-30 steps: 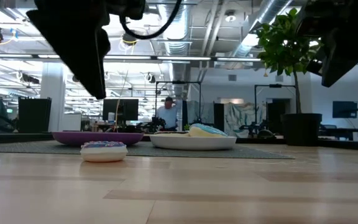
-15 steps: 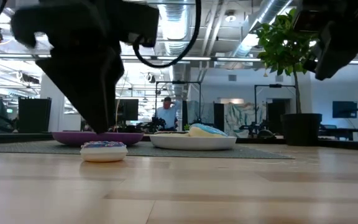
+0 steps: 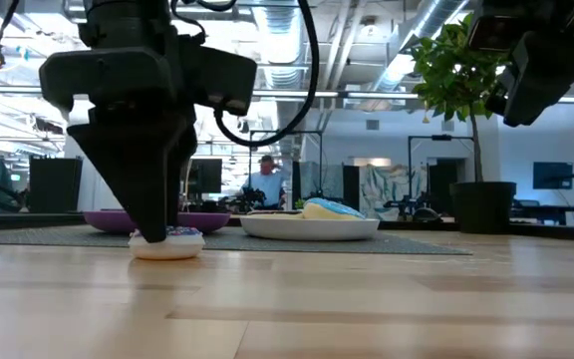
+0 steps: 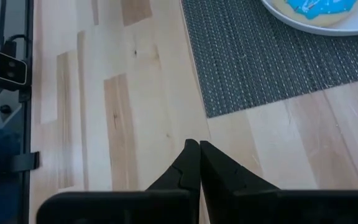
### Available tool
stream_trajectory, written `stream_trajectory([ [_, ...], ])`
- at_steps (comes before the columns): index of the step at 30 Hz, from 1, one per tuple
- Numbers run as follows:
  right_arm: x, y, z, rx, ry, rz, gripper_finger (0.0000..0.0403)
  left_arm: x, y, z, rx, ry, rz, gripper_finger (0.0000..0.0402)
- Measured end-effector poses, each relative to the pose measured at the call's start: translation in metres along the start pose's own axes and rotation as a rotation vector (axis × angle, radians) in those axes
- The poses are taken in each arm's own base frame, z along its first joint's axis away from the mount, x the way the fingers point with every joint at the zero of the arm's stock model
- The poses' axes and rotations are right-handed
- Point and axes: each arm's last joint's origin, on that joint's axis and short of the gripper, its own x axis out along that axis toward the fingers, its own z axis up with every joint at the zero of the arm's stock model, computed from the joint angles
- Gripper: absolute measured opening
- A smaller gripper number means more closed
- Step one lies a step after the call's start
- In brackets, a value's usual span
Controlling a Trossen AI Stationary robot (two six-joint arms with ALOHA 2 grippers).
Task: Pick & Place donuts
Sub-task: Put the small dark blue donut on the purple plate
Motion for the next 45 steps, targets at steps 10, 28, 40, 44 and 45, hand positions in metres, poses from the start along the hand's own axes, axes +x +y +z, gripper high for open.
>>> stream_trajectory([
  [10,0.000,0.000,0.000,0.000,0.000,0.000,0.0001,0.001,0.002,0.002,0.017,-0.001,0.002,0.0295],
  [28,0.000,0.000,0.000,0.000,0.002,-0.003,0.0001,0.020,0.000,0.008,-0.049,0.001,-0.039,0.0295],
  [40,0.000,0.000,0.000,-0.008,0.001,-0.002,0.0001,0.021,0.000,0.007,-0.041,0.014,-0.038,0.0290],
  [44,0.000,0.000,0.000,-0.009,0.001,-0.003,0.0001,0.021,0.001,0.007,-0.041,0.017,-0.036,0.0263],
  [45,0.000,0.000,0.000,-0.009,0.001,-0.003,0.0001,0.021,0.001,0.007,-0.041,0.017,-0.037,0.0255],
])
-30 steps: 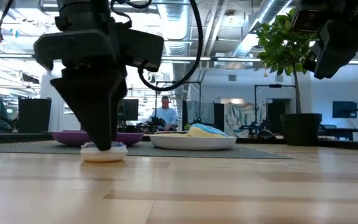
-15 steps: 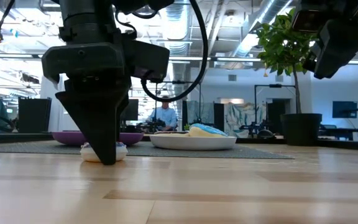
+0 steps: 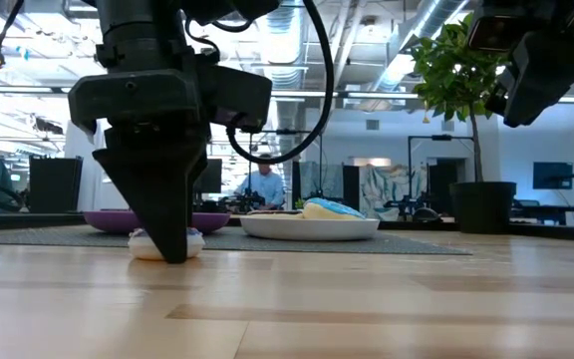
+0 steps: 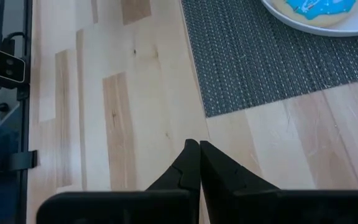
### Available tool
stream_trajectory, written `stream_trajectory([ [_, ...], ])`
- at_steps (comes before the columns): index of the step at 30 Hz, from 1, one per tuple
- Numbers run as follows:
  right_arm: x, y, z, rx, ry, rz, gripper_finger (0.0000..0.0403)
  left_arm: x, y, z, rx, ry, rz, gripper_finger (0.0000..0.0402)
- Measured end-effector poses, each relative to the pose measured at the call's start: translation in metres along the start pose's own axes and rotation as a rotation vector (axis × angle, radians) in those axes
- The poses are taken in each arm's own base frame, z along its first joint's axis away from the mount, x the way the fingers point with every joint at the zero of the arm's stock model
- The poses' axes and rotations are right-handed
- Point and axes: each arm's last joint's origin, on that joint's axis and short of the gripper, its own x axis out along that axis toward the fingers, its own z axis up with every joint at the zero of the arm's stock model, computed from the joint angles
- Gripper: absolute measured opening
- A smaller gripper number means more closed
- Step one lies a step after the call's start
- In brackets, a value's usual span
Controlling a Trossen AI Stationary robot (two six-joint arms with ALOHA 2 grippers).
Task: Pick & Place donuts
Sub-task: Put the small dark blue donut on the purple plate
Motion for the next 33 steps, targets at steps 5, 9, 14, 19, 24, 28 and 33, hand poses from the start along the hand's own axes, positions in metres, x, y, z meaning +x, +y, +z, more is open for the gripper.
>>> stream_trajectory([
  [5,0.000,0.000,0.000,-0.001,0.000,0.000,0.0001,0.000,0.000,0.000,0.001,0.003,-0.002,0.0217],
  [9,0.000,0.000,0.000,-0.003,0.000,0.000,0.0001,0.001,0.000,0.000,0.001,0.004,-0.002,0.0201],
  [14,0.000,0.000,0.000,-0.003,0.000,0.000,0.0001,0.001,0.000,0.000,0.001,0.005,-0.002,0.0197],
  [19,0.000,0.000,0.000,-0.019,0.000,0.000,0.0001,-0.002,-0.001,0.001,0.000,0.017,0.005,0.0197],
  [24,0.000,0.000,0.000,-0.019,0.000,0.000,0.0001,-0.012,-0.001,0.007,0.027,0.071,0.032,0.0197],
  [28,0.000,0.000,0.000,-0.018,-0.002,0.001,0.0001,-0.025,0.004,0.020,0.016,0.101,0.016,0.0197],
  [33,0.000,0.000,0.001,-0.019,-0.006,0.004,0.0001,-0.043,0.018,0.048,0.011,0.066,-0.001,0.0197],
])
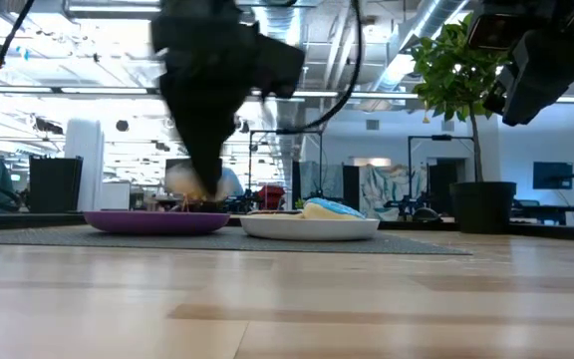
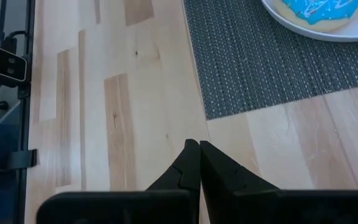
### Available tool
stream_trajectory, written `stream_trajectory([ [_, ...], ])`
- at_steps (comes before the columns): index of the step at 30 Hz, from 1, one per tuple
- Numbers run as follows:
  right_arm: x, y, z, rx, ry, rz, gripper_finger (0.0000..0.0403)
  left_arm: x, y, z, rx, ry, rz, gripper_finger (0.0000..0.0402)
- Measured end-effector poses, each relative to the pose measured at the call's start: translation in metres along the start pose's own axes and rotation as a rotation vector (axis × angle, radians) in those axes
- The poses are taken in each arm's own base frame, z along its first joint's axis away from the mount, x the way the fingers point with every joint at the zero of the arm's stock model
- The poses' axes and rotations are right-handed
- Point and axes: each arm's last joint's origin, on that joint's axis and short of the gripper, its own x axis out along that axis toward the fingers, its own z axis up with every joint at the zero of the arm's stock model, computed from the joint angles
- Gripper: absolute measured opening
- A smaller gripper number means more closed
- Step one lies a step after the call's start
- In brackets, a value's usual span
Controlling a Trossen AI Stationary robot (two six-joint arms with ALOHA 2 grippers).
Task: Pick & Place donuts
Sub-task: Put the small dark blue donut on the purple plate
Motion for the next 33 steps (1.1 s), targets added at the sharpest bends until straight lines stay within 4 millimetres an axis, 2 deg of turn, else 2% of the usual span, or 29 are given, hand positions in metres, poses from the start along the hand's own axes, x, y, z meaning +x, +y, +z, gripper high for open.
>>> stream_trajectory([
  [6,0.000,0.000,0.000,0.009,-0.004,0.003,0.0001,-0.024,0.037,0.034,0.073,-0.045,0.021,0.0197],
  [12,0.000,0.001,0.001,0.027,-0.011,0.007,0.0001,-0.027,0.097,0.039,0.054,0.074,0.088,0.0197],
  [17,0.000,0.001,0.003,0.033,-0.031,0.010,0.0001,-0.031,0.146,0.033,0.019,0.119,0.103,0.0197],
  [21,0.002,-0.001,0.004,0.078,-0.047,-0.031,0.0001,-0.037,0.185,0.024,-0.037,0.063,0.096,0.0197],
  [24,0.002,-0.004,0.006,0.105,-0.066,-0.051,0.0001,-0.031,0.211,0.010,-0.099,0.000,0.050,0.0197],
  [29,0.001,-0.014,0.013,0.200,-0.111,-0.096,0.0001,-0.021,0.245,-0.017,-0.197,-0.075,0.028,0.0197],
  [33,0.000,-0.021,0.017,0.251,-0.138,-0.112,0.0001,-0.019,0.267,-0.026,-0.237,-0.100,0.043,0.0197],
])
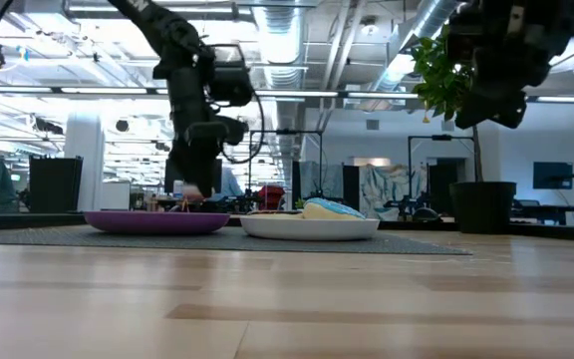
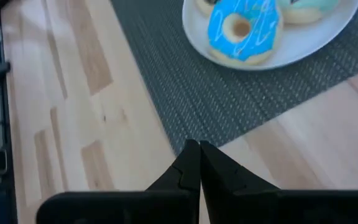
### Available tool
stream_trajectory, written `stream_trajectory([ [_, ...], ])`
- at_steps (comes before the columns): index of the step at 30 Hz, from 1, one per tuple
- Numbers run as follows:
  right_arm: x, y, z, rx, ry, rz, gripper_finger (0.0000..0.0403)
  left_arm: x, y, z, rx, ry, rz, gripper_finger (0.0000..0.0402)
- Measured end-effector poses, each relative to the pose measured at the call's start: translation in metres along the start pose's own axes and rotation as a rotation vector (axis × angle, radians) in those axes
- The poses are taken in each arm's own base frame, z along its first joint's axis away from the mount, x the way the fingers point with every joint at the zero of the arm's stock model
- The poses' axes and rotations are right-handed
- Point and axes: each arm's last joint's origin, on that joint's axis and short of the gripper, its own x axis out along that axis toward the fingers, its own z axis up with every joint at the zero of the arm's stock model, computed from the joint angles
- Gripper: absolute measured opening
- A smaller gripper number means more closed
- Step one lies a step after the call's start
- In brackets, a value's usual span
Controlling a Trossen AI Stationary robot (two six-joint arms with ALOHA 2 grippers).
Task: Pick & Place donuts
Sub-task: Put the small dark blue donut on the purple plate
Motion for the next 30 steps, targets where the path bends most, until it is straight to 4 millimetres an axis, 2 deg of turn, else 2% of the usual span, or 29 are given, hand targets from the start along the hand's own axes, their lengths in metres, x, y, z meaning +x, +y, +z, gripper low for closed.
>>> stream_trajectory([
  [6,0.001,-0.006,0.009,0.044,-0.049,-0.007,0.0001,0.011,0.023,0.001,0.006,0.020,0.034,0.0197],
  [10,0.001,-0.010,0.012,0.062,-0.063,-0.018,0.0001,0.019,0.029,0.001,-0.004,0.037,0.037,0.0197],
  [21,0.001,-0.014,0.016,0.090,-0.078,-0.027,0.0001,0.022,0.033,-0.001,0.015,0.064,0.054,0.0197],
  [30,0.001,-0.014,0.016,0.088,-0.080,-0.026,0.0001,0.022,0.031,-0.004,-0.040,0.099,0.024,0.0197],
])
